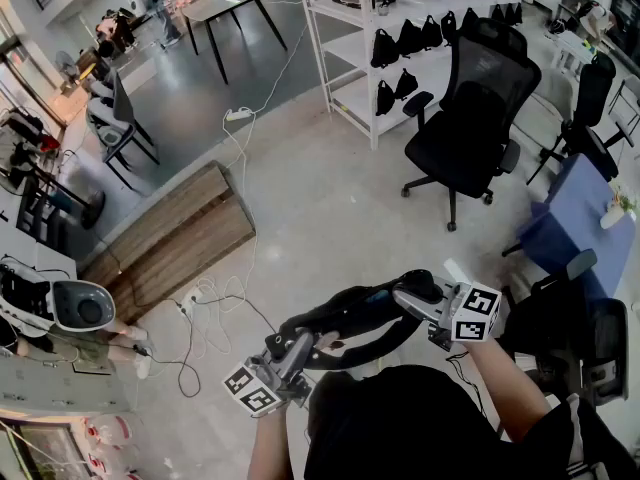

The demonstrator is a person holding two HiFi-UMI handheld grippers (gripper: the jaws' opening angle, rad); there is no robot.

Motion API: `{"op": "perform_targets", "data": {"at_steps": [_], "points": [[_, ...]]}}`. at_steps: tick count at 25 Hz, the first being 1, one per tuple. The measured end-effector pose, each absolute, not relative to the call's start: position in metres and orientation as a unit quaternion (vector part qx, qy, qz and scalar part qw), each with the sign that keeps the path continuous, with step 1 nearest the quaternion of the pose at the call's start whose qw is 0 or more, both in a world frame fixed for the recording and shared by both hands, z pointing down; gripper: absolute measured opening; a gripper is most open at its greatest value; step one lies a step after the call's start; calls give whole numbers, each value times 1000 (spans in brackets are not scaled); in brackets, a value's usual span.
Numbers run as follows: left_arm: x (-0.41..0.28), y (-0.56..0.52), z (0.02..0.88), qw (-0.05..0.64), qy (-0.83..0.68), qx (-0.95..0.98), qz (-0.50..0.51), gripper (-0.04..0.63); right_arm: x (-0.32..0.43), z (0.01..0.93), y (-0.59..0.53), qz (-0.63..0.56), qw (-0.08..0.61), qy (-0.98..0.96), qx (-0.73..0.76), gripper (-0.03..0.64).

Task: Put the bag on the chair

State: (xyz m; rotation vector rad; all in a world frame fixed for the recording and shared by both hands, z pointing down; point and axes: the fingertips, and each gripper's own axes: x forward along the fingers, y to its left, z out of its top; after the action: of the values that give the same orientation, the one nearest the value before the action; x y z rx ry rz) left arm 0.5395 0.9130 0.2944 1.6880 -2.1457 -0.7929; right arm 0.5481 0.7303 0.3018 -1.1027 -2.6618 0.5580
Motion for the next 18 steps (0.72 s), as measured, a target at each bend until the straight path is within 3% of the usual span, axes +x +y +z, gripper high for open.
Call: {"op": "perform_targets", "data": {"at_steps": [18], "points": [[533,875,280,140,-756,582,-266,20,537,292,693,224,86,-898,-368,11]]}}
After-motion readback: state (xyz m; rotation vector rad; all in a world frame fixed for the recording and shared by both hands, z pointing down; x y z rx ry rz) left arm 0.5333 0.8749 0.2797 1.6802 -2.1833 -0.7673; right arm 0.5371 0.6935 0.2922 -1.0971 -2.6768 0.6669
